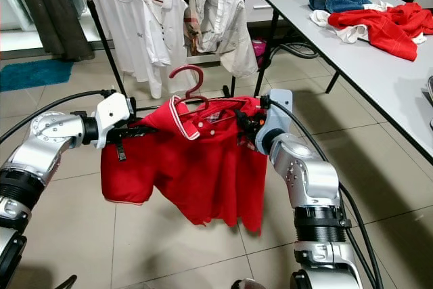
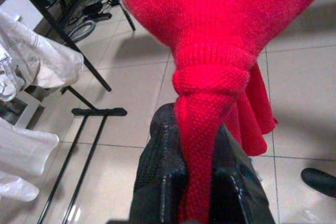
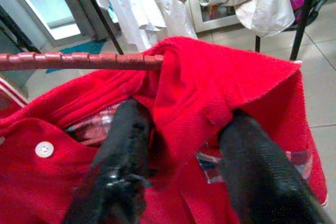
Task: Hang hanger
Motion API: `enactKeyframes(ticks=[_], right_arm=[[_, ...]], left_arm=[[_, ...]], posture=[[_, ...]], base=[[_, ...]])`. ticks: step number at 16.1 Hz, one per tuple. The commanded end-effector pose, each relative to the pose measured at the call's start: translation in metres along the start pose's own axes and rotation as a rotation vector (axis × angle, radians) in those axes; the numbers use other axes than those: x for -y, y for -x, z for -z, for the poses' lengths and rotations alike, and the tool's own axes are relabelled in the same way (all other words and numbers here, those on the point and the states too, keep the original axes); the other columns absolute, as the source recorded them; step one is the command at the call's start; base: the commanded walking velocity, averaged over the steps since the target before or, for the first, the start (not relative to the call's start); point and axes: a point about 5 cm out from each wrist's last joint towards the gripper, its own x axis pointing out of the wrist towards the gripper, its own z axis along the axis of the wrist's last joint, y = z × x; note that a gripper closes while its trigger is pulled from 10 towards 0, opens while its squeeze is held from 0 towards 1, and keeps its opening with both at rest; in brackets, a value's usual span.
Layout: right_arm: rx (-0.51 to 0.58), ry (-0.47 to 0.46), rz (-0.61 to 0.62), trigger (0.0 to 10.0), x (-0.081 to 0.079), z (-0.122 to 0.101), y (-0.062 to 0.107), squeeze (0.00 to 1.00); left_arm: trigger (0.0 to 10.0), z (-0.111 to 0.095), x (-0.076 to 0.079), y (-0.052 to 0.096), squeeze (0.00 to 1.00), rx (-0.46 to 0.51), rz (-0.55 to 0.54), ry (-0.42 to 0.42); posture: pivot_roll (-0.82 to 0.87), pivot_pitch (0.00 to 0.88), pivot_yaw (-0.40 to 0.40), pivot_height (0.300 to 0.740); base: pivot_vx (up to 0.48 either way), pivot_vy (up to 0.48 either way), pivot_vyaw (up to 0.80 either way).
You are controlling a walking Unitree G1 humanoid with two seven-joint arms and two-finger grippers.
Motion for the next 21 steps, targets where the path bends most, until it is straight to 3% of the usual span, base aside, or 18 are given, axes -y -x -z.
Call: enactKeyframes(ticks=[1,8,16,21], right_arm=[[0.021,0.008,-0.020,0.0,-0.004,-0.006,-0.002,0.00],[0.053,0.018,-0.096,0.0,-0.016,-0.009,-0.002,0.00],[0.110,0.019,-0.321,0.0,-0.051,-0.021,0.012,0.00],[0.083,0.032,-0.425,0.0,-0.066,-0.018,0.018,0.00]], left_arm=[[0.0,-0.010,-0.005,0.002,0.00,0.036,-0.014,-0.023],[0.0,-0.008,-0.004,0.001,0.00,0.025,-0.018,-0.023],[0.0,0.003,-0.003,-0.005,0.00,-0.087,-0.029,-0.042],[0.0,0.001,-0.002,-0.008,0.00,-0.083,-0.027,-0.043]], posture=[[-0.10,0.000,-0.004,0.740],[-0.10,0.000,-0.004,0.740],[-0.10,0.000,0.000,0.740],[-0.10,0.000,-0.006,0.740]], base=[[0.000,0.000,0.00],[0.000,0.000,0.00],[0.000,0.000,0.00],[0.000,0.000,0.00]])
